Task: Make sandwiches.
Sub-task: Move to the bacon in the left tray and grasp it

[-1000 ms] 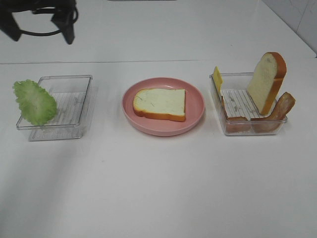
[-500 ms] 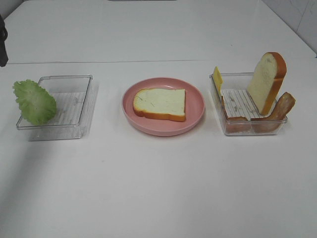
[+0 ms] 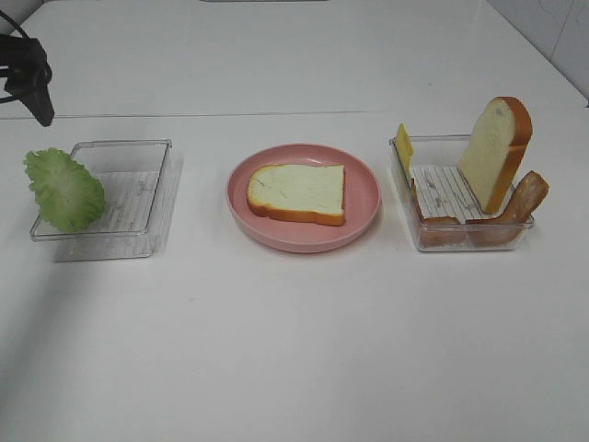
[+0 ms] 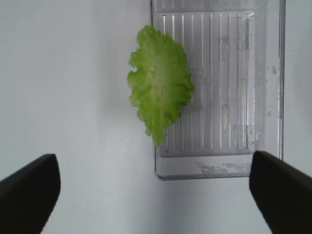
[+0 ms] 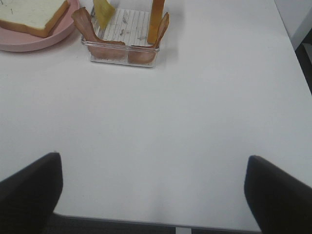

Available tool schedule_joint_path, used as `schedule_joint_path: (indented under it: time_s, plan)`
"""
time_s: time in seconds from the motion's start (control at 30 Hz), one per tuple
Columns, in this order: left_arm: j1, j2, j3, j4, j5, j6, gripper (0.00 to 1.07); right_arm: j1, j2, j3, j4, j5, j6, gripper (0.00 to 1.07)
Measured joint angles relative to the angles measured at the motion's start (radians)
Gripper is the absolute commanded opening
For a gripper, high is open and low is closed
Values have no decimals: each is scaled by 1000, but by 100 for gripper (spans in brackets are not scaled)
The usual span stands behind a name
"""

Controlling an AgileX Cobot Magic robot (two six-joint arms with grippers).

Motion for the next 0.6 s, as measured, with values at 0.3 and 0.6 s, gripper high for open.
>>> schedule_joint_path:
  time_s: [0.3, 0.6]
  plan:
    - [0, 119, 0, -8, -73, 4, 100, 0, 0, 0, 0, 0, 0, 99]
    - [0, 230, 0, -27, -147, 5, 100, 0, 0, 0, 0, 0, 0, 99]
